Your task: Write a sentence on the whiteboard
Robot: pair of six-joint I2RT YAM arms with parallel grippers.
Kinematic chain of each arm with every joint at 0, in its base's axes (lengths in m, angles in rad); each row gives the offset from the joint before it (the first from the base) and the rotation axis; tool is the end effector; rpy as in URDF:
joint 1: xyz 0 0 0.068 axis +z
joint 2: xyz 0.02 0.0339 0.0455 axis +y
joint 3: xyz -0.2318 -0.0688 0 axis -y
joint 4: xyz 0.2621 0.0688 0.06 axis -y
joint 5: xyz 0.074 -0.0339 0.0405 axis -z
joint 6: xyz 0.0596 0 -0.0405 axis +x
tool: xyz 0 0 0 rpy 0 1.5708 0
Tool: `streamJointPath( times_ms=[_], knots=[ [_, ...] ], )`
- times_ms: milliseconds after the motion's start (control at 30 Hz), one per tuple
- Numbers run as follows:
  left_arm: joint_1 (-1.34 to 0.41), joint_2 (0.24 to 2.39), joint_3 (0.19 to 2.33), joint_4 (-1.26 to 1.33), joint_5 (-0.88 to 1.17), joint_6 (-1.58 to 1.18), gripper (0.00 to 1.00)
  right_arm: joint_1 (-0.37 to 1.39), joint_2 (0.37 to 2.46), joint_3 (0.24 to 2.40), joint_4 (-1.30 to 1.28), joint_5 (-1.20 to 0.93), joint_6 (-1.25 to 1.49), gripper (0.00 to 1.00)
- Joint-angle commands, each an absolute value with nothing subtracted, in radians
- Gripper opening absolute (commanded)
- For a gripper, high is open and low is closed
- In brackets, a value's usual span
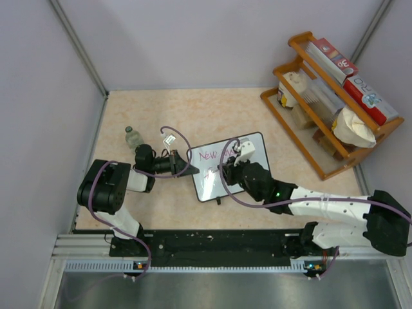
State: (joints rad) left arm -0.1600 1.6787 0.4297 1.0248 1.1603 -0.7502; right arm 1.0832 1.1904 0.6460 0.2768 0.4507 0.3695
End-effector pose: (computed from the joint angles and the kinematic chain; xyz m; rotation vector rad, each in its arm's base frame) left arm 0.2678 -0.0986 0.0925 0.3670 1.9438 -1.6466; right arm 0.1693 0.2638 0.2106 -0.3389 1.8233 0.6123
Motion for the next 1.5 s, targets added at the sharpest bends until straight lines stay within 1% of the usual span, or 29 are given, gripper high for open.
streamJointPath(
  times_ms=[0, 200, 867, 1467],
  knots=[
    [-0.158, 1.687, 0.426, 1.055, 1.170, -0.756, 0.00, 1.045, 1.115, 0.629, 0.325, 0.420, 0.391, 0.00],
    [-0.156, 1.689, 0.428, 1.057, 1.170, -0.756, 0.00, 1.006, 1.114, 0.621, 0.319, 0.400, 0.399, 0.00],
    [-0.156, 1.690, 0.428, 1.055, 1.172, -0.756, 0.00, 1.005, 1.224, 0.638, 0.333, 0.376, 0.403, 0.00],
    [-0.156, 1.692, 0.428, 1.060, 1.172, -0.759, 0.00, 1.005, 1.197, 0.574, 0.316, 0.339, 0.422, 0.00]
  ],
)
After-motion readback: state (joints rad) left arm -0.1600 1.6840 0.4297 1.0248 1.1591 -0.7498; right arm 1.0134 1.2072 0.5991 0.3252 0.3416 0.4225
